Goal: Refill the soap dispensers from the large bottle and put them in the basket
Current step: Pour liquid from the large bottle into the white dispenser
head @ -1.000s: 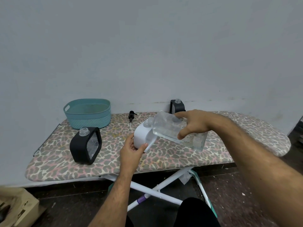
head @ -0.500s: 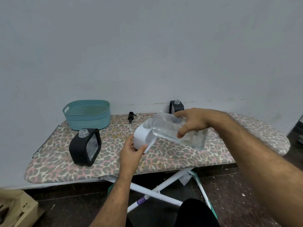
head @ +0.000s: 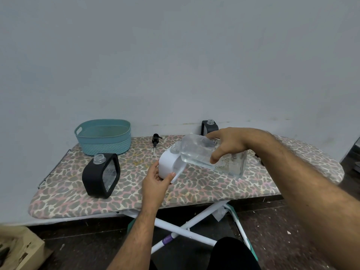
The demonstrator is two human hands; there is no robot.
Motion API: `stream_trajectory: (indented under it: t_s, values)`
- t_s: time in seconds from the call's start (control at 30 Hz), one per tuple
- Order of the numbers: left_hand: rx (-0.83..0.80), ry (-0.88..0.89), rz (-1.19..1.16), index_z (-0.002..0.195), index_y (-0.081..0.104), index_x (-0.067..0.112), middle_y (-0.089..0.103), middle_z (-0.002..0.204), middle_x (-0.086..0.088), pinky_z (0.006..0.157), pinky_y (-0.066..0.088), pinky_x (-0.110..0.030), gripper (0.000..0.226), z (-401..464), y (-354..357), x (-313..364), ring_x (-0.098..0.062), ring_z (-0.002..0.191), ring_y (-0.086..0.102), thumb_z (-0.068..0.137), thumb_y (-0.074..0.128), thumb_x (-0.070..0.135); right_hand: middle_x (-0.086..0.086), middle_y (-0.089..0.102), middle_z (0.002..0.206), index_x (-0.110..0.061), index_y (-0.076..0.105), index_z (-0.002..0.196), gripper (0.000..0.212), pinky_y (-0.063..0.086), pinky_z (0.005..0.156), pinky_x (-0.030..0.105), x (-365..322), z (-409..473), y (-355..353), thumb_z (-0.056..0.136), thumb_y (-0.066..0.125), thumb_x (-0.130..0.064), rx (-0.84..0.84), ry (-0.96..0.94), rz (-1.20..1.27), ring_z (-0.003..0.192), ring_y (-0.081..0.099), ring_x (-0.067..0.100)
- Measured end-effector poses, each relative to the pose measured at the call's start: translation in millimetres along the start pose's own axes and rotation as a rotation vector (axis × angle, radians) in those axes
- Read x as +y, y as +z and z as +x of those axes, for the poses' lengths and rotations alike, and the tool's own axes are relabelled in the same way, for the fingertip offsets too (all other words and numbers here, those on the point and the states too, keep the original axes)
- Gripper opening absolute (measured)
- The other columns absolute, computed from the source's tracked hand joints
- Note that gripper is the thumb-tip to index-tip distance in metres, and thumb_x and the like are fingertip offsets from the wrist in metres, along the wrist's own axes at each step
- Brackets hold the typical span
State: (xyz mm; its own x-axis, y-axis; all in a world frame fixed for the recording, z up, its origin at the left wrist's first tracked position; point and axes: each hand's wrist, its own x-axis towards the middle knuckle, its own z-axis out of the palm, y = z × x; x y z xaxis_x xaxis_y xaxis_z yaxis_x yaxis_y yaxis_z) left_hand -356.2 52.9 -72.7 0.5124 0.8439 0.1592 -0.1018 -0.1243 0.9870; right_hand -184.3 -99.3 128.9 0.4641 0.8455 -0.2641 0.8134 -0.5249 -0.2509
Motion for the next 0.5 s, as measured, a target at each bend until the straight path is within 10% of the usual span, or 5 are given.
stream_trajectory:
  t_s: [0.5]
  values:
    - [0.009, -0.002, 0.015, 0.123, 0.051, 0.039, 0.065, 0.111, 0.006, 0.071, 0.062, -0.035, 0.058, 0.3, 0.3, -0.3, -0.006, 0.094, 0.068, 0.080, 0.080, 0.015, -0.013, 0.051, 0.139, -0.038, 0.041, 0.144, 0.097, 0.045, 0.100, 0.038, 0.2, 5.9, -3.7, 0.056, 0.076, -0.060, -0.021, 0.039, -0.061, 0.116, 0.053, 0.014]
